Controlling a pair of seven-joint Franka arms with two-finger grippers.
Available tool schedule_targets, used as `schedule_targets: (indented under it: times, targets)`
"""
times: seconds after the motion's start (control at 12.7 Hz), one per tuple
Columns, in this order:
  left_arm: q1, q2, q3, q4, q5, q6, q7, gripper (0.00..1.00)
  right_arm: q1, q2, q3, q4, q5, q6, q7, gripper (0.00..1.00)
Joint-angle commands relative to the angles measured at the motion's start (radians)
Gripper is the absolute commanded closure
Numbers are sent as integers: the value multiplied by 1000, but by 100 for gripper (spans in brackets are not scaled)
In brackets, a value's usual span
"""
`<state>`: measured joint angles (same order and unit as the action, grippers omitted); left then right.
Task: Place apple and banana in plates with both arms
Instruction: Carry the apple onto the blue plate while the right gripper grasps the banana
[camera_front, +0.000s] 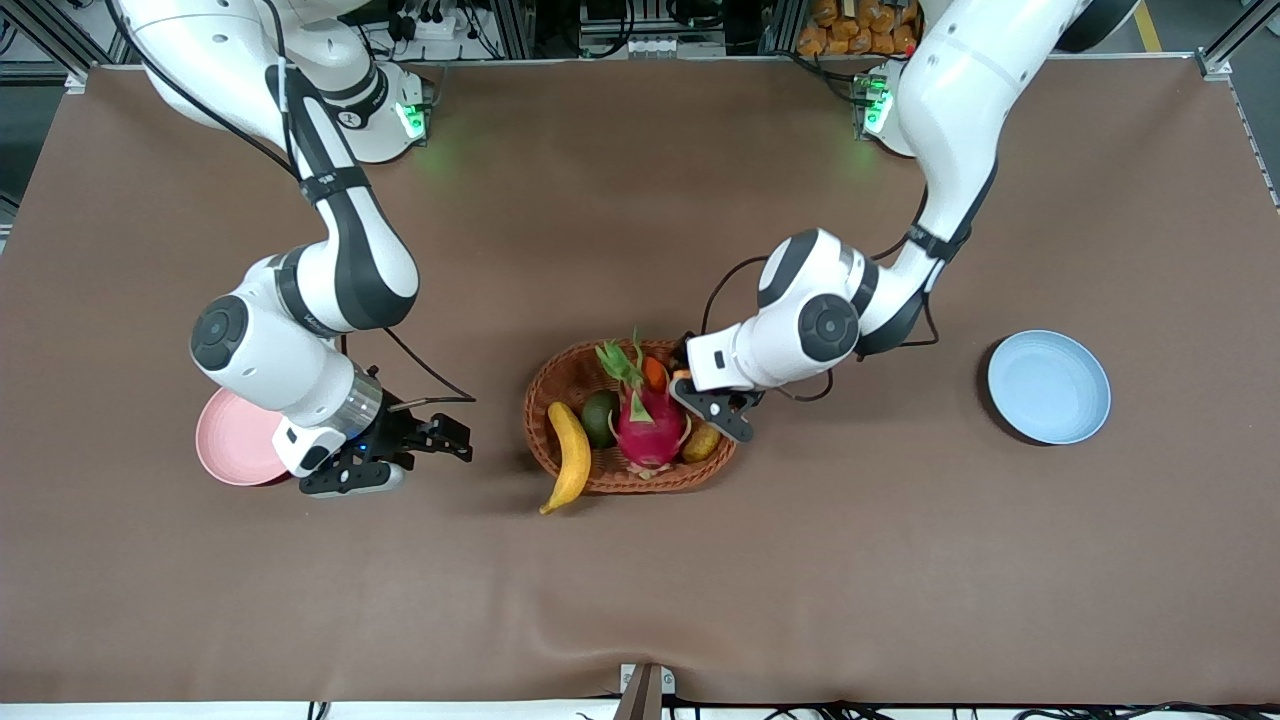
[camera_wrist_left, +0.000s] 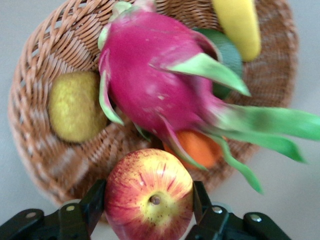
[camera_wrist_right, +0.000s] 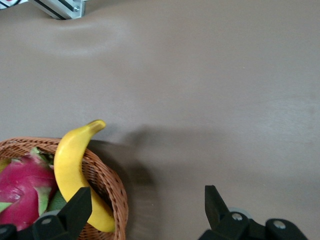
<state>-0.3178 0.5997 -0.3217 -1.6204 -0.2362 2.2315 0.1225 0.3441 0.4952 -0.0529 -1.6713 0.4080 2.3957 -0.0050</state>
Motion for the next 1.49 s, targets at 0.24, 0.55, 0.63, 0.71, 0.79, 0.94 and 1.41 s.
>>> schedule_targets:
  times: [0.24, 0.55, 0.63, 0.71, 0.79, 0.94, 1.41]
  targets:
    - [156, -130, -2, -24, -23, -179, -7, 77, 58, 68, -8, 18, 31, 121, 2, 0]
    - [318, -167, 3, -45, -8, -253, 12, 78, 93, 103, -8, 18, 37, 224, 3, 0]
    - [344, -185, 6, -65, 8, -257, 12, 78, 104, 114, -8, 18, 55, 253, 2, 0]
    - [380, -205, 4, -91, 59, -257, 12, 78, 122, 126, -8, 18, 75, 287, 2, 0]
    - [413, -225, 1, -122, 104, -257, 14, 77, 140, 138, -8, 18, 92, 316, 2, 0]
    - [479, -277, 1, -197, 197, -257, 37, 77, 167, 161, -8, 18, 109, 376, 2, 0]
    - [755, -287, 0, -308, 247, -175, 391, 77, 222, 223, -8, 28, 113, 474, 2, 0]
